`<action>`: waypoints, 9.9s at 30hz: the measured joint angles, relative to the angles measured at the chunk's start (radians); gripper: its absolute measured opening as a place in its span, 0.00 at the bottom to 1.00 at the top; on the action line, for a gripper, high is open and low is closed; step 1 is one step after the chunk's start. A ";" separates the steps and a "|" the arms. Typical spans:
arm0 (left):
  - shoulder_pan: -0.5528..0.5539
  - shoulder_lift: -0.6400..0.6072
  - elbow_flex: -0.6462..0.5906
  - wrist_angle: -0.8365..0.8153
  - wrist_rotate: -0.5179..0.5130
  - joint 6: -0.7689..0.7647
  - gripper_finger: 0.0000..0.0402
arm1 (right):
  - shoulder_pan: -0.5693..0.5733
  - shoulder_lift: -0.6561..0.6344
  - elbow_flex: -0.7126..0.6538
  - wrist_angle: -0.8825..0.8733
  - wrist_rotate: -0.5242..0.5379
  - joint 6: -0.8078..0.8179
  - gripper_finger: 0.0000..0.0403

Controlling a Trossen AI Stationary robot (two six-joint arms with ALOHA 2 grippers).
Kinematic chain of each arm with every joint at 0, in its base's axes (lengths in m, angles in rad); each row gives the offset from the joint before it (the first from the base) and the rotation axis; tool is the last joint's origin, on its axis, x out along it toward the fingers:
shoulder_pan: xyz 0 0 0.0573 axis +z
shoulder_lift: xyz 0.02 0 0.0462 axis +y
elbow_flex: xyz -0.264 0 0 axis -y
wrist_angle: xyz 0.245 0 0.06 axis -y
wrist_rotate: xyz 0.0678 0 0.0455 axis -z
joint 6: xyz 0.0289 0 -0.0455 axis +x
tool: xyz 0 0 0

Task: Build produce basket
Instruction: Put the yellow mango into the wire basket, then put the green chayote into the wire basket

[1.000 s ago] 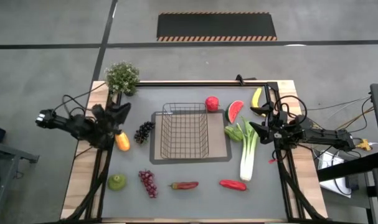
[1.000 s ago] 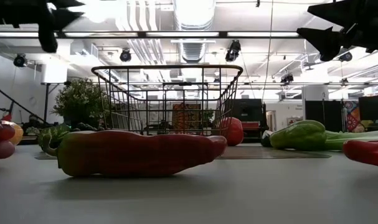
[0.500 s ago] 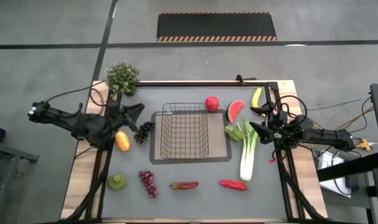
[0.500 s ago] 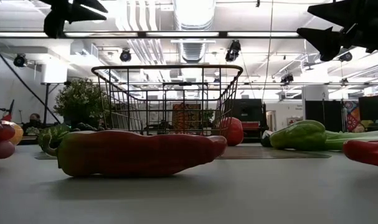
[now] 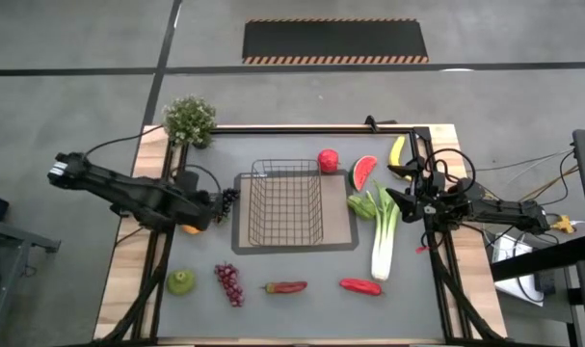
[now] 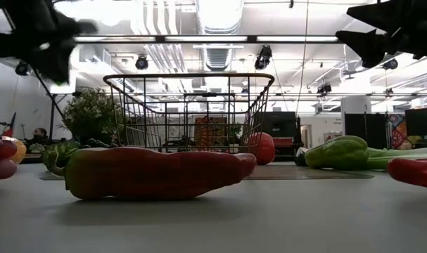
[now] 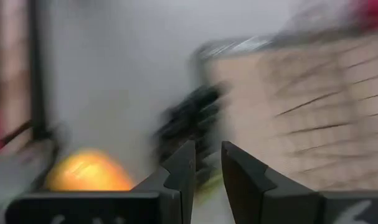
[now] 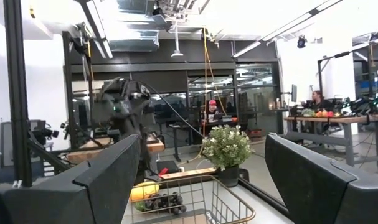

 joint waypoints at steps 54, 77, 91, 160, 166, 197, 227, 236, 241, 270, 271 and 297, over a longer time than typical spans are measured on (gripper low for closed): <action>0.072 0.411 -0.181 0.057 0.320 -0.181 0.66 | 0.000 0.000 0.000 -0.015 0.016 0.002 0.81; 0.096 0.552 -0.163 0.065 0.320 -0.184 0.46 | 0.000 0.000 0.000 -0.022 0.016 0.015 0.81; 0.095 0.543 0.037 -0.203 0.265 -0.110 0.44 | 0.000 0.000 0.000 -0.022 0.016 0.022 0.81; 0.514 0.885 0.587 0.613 0.398 1.921 0.55 | 0.000 -0.001 0.000 -0.142 0.015 0.002 0.81; 0.514 0.881 0.584 0.619 0.397 1.924 0.62 | 0.000 -0.001 0.000 -0.142 0.015 0.003 0.81; 0.202 0.589 0.450 0.991 0.384 1.882 0.68 | 0.000 0.004 0.000 -0.140 0.093 0.312 0.81; 0.134 0.428 0.107 1.587 0.354 1.967 0.68 | 0.000 0.590 0.478 -0.534 0.086 0.314 0.81; 0.134 0.412 0.107 1.559 0.354 1.975 0.68 | 0.007 0.777 0.656 -0.953 0.085 0.411 0.81; 0.134 0.404 0.107 1.532 0.352 1.976 0.68 | 0.018 0.877 0.711 -1.105 0.082 0.418 0.81; 0.134 0.404 0.106 1.472 0.346 2.003 0.68 | 0.047 1.244 0.714 -1.063 0.078 0.458 0.78; 0.134 0.404 0.106 1.472 0.346 2.015 0.68 | 0.047 1.248 0.715 -1.062 0.078 0.458 0.76; 0.133 0.237 -0.030 1.581 0.294 2.090 0.68 | 0.046 1.112 0.861 -1.144 0.094 0.443 0.56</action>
